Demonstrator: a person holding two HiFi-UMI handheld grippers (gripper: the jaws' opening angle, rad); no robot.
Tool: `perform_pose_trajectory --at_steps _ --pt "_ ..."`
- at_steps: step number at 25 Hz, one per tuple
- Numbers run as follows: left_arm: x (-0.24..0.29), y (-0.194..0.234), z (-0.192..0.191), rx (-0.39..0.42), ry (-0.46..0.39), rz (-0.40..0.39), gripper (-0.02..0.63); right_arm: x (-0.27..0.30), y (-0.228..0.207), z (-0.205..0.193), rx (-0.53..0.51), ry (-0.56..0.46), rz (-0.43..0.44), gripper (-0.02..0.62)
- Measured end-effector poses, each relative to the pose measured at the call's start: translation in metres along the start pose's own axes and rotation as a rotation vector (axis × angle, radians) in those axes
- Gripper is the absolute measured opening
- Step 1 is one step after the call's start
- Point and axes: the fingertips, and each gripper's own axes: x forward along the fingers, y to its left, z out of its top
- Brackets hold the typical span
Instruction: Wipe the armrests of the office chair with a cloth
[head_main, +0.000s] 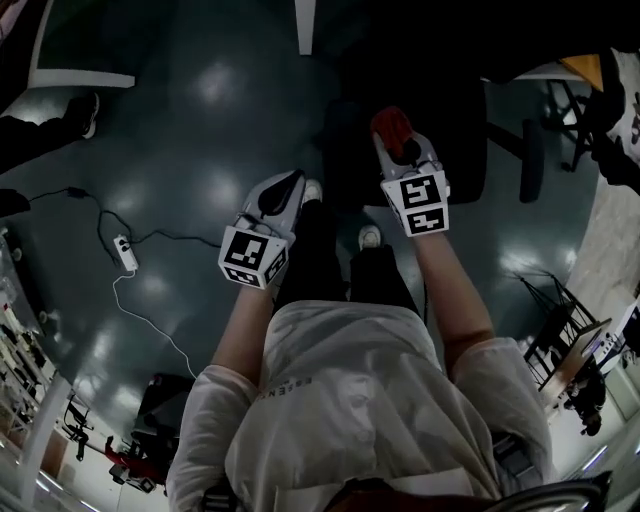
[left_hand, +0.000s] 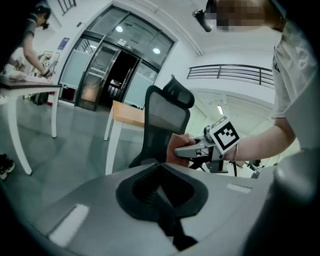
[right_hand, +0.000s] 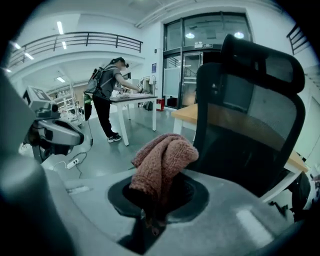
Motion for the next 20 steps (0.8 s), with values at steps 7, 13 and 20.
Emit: perform_pose_trajectory --at_steps 7,13,20 --pt "0.025 0.034 -0.010 -0.065 0.037 -0.077 0.017 0.069 -0.001 0.008 -0.008 0.085 -0.046 0.054" --pt "0.025 0.040 -0.005 -0.113 0.016 -0.087 0.017 0.088 0.026 0.007 -0.029 0.125 0.012 0.054" --pt "0.023 0.036 -0.009 -0.112 0.027 -0.093 0.017 0.084 0.043 0.003 -0.107 0.150 0.058 0.054"
